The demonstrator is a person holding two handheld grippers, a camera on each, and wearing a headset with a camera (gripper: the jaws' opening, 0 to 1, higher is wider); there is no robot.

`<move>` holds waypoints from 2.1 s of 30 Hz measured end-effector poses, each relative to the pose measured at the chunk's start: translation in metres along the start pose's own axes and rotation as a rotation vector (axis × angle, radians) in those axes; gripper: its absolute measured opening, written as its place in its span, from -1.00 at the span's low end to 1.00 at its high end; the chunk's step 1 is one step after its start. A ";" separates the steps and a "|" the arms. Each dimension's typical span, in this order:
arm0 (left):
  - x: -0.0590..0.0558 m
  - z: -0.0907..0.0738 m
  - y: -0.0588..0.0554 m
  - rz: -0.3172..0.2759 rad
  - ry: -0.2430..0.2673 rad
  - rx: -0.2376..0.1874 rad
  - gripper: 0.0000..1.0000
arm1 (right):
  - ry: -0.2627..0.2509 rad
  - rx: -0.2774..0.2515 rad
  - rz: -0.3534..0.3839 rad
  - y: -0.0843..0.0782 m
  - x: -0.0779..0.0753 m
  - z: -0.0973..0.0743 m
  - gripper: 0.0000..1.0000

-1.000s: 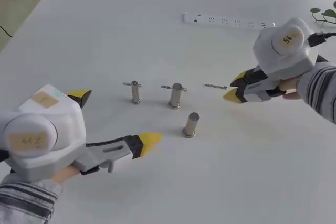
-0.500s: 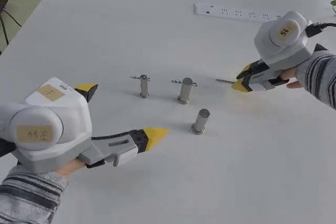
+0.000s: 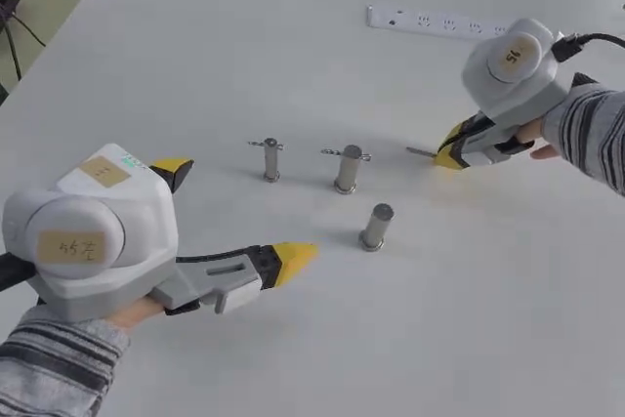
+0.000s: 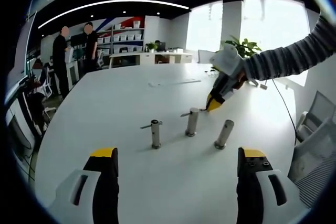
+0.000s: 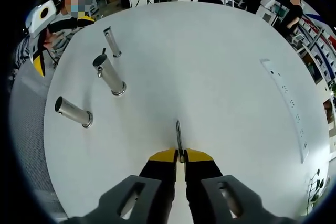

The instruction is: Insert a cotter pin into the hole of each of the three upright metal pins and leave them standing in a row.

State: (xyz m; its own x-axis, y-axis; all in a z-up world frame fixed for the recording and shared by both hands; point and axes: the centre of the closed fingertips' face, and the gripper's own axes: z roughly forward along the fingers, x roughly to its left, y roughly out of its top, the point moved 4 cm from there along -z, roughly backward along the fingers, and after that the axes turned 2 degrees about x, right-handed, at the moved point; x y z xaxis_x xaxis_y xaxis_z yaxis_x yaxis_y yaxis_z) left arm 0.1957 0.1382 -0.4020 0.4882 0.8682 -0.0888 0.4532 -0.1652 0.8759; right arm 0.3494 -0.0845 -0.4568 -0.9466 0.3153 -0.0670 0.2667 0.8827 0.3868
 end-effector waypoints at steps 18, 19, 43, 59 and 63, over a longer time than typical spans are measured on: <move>-0.008 -0.006 0.004 -0.006 -0.056 -0.007 0.59 | -0.024 -0.037 -0.062 0.006 0.010 -0.015 -1.00; -0.009 -0.006 0.005 -0.006 -0.057 -0.006 0.59 | -0.029 -0.043 -0.068 0.007 0.012 -0.018 -1.00; -0.033 0.014 0.037 -0.053 -0.185 -0.028 0.09 | -0.052 -0.250 -0.238 0.033 0.068 -0.068 -1.00; -0.058 0.034 0.061 -0.158 -0.301 -0.037 -0.34 | -0.058 -0.358 -0.368 0.047 0.105 -0.080 -1.00; -0.064 0.035 0.060 -0.161 -0.324 -0.024 -0.52 | -0.055 -0.377 -0.407 0.048 0.114 -0.082 -1.00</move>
State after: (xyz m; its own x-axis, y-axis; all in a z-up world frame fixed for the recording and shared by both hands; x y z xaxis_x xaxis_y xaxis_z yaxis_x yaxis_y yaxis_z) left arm 0.2175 0.0564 -0.3607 0.6245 0.6882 -0.3693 0.5283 -0.0239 0.8487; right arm 0.2392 -0.0343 -0.3701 -0.9461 0.0019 -0.3239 -0.2113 0.7543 0.6216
